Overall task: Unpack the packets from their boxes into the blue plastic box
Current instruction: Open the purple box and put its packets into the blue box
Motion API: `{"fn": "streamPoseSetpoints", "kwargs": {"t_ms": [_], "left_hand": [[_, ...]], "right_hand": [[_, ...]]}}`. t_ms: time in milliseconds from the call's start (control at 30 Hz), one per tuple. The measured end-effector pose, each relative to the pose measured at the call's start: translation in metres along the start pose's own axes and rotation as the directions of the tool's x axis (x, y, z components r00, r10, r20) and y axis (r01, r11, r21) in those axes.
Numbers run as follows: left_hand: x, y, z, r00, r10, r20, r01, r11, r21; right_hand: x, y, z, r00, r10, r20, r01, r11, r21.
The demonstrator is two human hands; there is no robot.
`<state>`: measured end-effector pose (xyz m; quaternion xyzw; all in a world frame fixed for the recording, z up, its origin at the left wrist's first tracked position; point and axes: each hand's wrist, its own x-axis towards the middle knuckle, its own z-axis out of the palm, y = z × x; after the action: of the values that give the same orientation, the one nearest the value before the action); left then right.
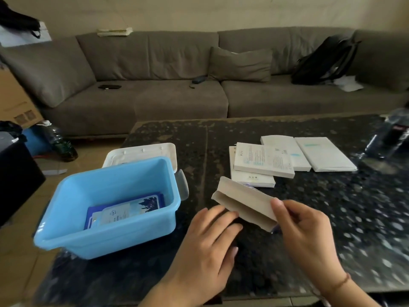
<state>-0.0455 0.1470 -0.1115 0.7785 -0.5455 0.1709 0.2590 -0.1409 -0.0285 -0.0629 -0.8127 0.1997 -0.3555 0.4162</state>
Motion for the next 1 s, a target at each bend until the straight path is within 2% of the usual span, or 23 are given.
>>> {"fn": "streamPoseSetpoints", "kwargs": {"t_ms": [100, 167, 233, 300, 333, 400, 500, 600, 700, 800, 867, 933, 1000], "left_hand": [[0.007, 0.003, 0.005, 1.000, 0.031, 0.003, -0.031, 0.999, 0.009], [0.010, 0.004, 0.007, 0.997, 0.059, -0.046, -0.060, 0.998, -0.012], [0.016, 0.002, 0.006, 0.979, 0.024, -0.202, -0.052, 0.990, -0.133], [0.022, -0.003, 0.002, 0.914, -0.110, -0.391, 0.012, 0.969, -0.246], [0.026, -0.005, 0.000, 0.881, -0.182, -0.437, 0.054, 0.956, -0.289], [0.033, -0.008, -0.002, 0.867, -0.257, -0.428, 0.098, 0.929, -0.358], [0.042, -0.007, -0.001, 0.890, -0.235, -0.390, 0.055, 0.905, -0.421], [0.060, -0.006, 0.002, 0.877, -0.233, -0.420, 0.026, 0.896, -0.443], [0.083, -0.009, 0.005, 0.842, -0.302, -0.447, 0.065, 0.880, -0.471], [0.098, -0.012, 0.007, 0.800, -0.407, -0.441, 0.114, 0.824, -0.555], [0.104, -0.010, 0.006, 0.788, -0.479, -0.386, 0.150, 0.758, -0.634], [0.106, -0.010, 0.006, 0.787, -0.520, -0.331, 0.151, 0.684, -0.714], [0.107, -0.012, 0.007, 0.807, -0.500, -0.314, 0.139, 0.679, -0.721]], "right_hand": [[0.004, 0.001, -0.006, 1.000, 0.029, -0.007, -0.029, 0.999, 0.033], [0.006, 0.003, -0.008, 1.000, 0.016, -0.016, -0.015, 0.999, 0.034], [0.007, 0.003, -0.013, 0.999, -0.001, -0.041, 0.004, 0.998, 0.065], [0.009, 0.000, -0.020, 0.997, -0.015, -0.077, 0.024, 0.992, 0.121], [0.010, -0.001, -0.024, 0.996, -0.018, -0.083, 0.031, 0.988, 0.151], [0.013, -0.002, -0.028, 0.998, -0.020, -0.057, 0.031, 0.981, 0.193], [0.020, 0.002, -0.029, 1.000, -0.023, -0.014, 0.026, 0.976, 0.215], [0.033, 0.005, -0.026, 0.995, -0.022, -0.094, 0.042, 0.976, 0.214], [0.044, 0.003, -0.024, 0.989, -0.065, -0.135, 0.094, 0.970, 0.224], [0.051, 0.004, -0.024, 0.998, -0.041, -0.048, 0.056, 0.935, 0.350], [0.055, 0.007, -0.027, 0.999, -0.033, 0.010, 0.027, 0.929, 0.369], [0.059, 0.010, -0.030, 0.999, -0.022, 0.046, 0.004, 0.932, 0.361], [0.062, 0.013, -0.032, 0.999, -0.009, 0.052, -0.011, 0.929, 0.369]]}}
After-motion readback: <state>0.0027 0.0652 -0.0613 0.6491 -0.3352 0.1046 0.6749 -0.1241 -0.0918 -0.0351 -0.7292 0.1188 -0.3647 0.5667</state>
